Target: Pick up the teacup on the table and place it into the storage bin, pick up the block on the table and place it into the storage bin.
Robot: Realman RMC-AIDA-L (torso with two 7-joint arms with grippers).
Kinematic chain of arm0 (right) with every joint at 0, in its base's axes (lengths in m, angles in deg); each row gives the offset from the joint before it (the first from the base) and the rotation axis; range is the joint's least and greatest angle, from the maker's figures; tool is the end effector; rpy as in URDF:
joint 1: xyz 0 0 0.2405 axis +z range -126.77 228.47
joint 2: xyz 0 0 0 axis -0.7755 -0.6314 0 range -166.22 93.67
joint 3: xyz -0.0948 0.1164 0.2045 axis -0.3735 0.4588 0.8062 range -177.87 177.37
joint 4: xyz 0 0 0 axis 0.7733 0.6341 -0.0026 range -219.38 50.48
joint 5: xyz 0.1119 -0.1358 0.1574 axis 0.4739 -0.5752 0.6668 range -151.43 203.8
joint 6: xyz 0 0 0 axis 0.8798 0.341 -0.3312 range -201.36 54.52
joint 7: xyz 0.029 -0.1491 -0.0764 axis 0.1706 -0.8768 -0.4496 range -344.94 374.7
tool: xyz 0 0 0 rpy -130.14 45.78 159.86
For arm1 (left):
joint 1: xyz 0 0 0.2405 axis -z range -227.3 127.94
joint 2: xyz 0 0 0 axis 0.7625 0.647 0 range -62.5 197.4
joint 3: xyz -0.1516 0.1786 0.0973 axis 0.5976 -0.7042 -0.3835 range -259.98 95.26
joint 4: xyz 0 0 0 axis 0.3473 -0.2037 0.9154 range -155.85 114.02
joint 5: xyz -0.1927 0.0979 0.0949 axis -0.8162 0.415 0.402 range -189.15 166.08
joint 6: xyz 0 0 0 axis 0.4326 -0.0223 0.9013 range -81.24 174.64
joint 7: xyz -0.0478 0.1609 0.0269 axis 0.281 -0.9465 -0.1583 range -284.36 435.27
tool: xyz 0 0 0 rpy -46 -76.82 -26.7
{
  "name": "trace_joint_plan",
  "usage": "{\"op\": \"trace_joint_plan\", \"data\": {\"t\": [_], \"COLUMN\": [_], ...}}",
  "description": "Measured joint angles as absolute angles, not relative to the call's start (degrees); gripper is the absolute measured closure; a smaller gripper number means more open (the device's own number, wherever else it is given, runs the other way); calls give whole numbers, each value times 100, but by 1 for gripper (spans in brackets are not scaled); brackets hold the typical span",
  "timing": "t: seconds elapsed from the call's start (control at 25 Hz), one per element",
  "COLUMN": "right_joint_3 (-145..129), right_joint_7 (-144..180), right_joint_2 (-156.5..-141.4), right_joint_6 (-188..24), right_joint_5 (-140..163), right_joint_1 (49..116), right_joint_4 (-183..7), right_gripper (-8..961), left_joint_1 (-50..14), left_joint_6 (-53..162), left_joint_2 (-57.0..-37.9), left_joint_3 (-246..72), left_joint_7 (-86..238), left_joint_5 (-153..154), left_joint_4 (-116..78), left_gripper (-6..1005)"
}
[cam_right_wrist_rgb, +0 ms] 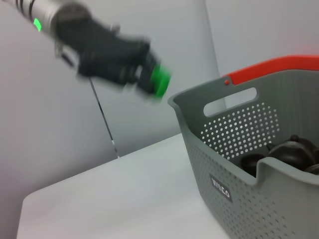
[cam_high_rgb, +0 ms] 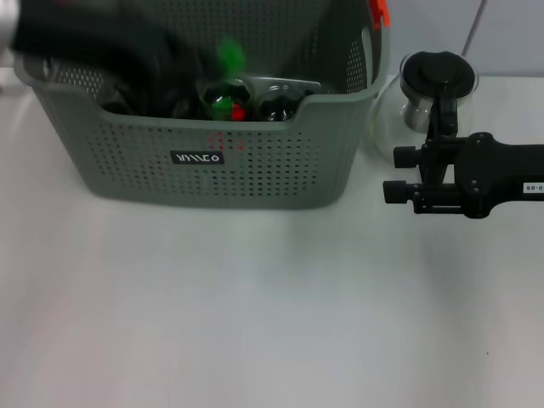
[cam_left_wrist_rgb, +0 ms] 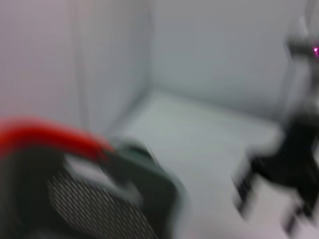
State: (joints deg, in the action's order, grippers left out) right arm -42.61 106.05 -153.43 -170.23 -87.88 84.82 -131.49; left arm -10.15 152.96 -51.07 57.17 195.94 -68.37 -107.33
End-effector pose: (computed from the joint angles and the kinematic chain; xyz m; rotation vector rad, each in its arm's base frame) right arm 0.2192 0.3753 0.0152 -2.8472 0.5787 0.6956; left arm -0.1172 0.3850 0.1153 -2.7383 -0.4676 -0.3719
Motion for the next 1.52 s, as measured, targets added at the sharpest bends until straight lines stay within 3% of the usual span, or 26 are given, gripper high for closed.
{"op": "trace_joint_plan", "data": {"t": [0.24,0.48,0.64,0.84,1.08,1.28,1.52], "right_joint_3": [-4261,-4284,-4267,-4263,-4262,-4261,-4359], "right_joint_7": [10607,10623,10594,10581,10526,10290,10012], "right_joint_2": [-15346,-15352,-15360,-15357,-15361,-15419,-15589], "right_joint_6": [-17050,-17126,-17153,-17143,-17151,-17160,-17180], "right_joint_5": [-8789,-8789,-8791,-8790,-8790,-8788,-8799], "right_joint_1": [8487,8486,8467,8441,8428,8439,8471], "right_joint_4": [-13186,-13197,-13200,-13200,-13208,-13210,-13195], "right_gripper": [276,276,277,277,276,275,247], "left_joint_1": [-681,287,584,89,-1267,-2161,-2524], "left_joint_6": [13185,11289,10999,11571,12438,13683,15139], "left_joint_2": [-4976,-4817,-4915,-5210,-5476,-5315,-5167], "left_joint_3": [5179,4276,4232,4390,5290,5813,5850], "left_joint_7": [19706,20265,20475,20470,19138,17468,15622], "left_joint_5": [-6503,-4984,-4311,-4437,-6543,-8664,-8954], "left_joint_4": [-9730,-7377,-6675,-7979,-9693,-8966,-7530], "left_gripper": [788,777,769,760,518,310,179]}}
